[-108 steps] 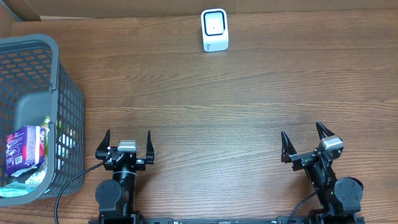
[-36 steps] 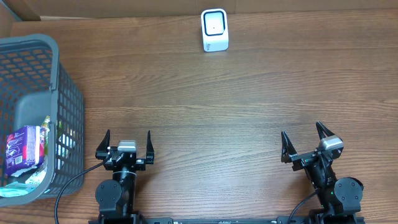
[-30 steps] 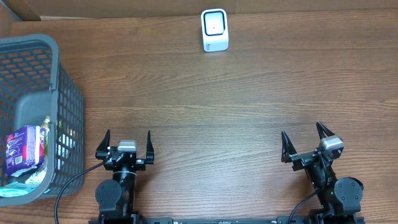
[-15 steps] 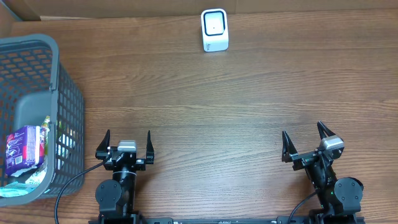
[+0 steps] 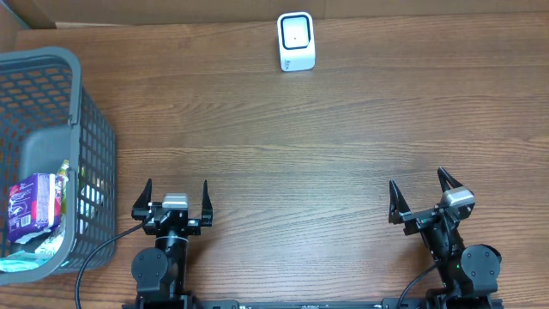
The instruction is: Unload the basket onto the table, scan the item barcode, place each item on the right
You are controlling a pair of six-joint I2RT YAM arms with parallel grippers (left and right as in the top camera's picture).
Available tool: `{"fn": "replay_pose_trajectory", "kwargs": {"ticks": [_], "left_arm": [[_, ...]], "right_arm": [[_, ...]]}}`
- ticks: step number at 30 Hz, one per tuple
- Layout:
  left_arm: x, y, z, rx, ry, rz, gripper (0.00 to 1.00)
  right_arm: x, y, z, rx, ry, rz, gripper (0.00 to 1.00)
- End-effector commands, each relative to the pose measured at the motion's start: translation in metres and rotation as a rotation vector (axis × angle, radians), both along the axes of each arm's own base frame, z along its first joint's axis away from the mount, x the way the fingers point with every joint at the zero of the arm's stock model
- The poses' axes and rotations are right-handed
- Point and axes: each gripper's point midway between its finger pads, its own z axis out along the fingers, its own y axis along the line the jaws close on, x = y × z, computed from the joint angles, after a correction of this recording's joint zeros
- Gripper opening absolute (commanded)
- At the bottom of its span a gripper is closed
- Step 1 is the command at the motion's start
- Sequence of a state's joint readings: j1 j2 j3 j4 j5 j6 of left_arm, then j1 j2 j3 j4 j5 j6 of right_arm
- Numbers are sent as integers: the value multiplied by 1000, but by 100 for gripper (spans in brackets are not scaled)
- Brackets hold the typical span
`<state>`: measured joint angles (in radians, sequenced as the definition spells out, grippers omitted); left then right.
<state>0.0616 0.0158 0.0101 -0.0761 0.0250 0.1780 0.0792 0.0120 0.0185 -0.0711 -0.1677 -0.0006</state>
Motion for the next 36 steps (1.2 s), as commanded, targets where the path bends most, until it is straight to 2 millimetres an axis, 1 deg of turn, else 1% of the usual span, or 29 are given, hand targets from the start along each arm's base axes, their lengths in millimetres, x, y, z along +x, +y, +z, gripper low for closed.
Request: {"fn": "replay_pose_trajectory", "kwargs": {"ticks": [1,12,18,23,27,33,36], "left_arm": [[0,3,-1,-17,-4,17,100],[0,0,1,-30,-9,-3,100],[0,-3,11,-51,-44,-18,100],[0,-14,17,-56,-56,-80,100],[-1,-14,23,-54,-67,-81,100],[-4,-20,42,-52,-102,-117,100],[-7,-20,56,-49,-129,-116,100]], "right_arm": [[0,-1,-2,1,-4,-6,100],[0,0,-2,1,-4,1,100],[0,1,-2,28,3,4,100],[0,2,-1,30,3,10,100],[-2,5,4,31,-6,28,100],[-4,5,7,30,3,31,100],[-6,6,16,30,-2,35,100]]}}
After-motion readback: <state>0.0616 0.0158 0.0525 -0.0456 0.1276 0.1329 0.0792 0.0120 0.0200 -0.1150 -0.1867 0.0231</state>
